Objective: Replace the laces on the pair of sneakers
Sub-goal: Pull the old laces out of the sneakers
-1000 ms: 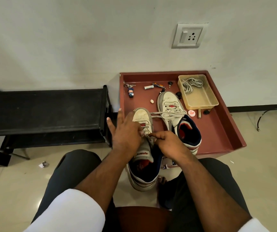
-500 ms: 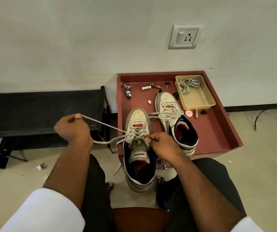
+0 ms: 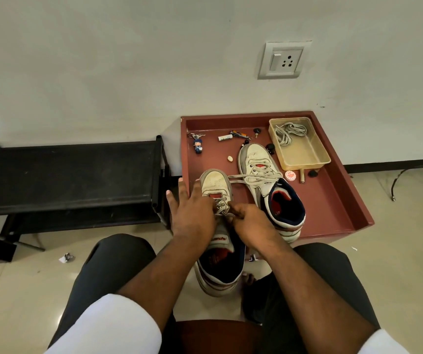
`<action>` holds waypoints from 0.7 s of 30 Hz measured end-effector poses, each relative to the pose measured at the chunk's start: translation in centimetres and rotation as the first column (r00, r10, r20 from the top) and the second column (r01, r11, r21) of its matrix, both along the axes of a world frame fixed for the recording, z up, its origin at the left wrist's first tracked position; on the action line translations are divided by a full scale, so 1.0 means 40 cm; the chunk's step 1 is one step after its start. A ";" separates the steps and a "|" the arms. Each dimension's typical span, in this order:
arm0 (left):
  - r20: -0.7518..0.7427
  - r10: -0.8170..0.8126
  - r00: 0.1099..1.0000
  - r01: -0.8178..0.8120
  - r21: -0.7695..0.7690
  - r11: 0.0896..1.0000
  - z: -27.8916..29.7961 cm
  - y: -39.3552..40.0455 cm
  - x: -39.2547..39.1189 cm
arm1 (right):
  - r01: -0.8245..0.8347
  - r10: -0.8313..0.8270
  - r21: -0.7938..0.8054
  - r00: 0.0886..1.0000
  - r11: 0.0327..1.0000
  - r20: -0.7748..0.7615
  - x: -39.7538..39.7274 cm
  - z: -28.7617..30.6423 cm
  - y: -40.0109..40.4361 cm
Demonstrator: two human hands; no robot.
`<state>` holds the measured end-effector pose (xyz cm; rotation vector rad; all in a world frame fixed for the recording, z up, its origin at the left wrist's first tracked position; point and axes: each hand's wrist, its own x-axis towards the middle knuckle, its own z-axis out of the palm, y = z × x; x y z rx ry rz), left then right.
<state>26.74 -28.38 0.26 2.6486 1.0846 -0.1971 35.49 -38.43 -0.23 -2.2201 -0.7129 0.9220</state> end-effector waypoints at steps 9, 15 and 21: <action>0.235 0.293 0.927 -0.228 -0.265 0.937 -0.006 0.008 -0.009 | 0.012 -0.013 -0.029 0.999 1.000 -0.041 -0.001 -0.002 0.004; 0.229 0.411 0.883 -0.319 -0.350 0.881 -0.009 0.001 -0.003 | 0.021 -0.023 -0.029 0.998 0.999 -0.054 -0.003 -0.005 0.005; 0.155 0.403 0.902 -0.329 -0.360 0.873 -0.001 0.021 -0.003 | 0.025 -0.007 -0.112 0.988 0.993 0.152 -0.017 0.003 0.001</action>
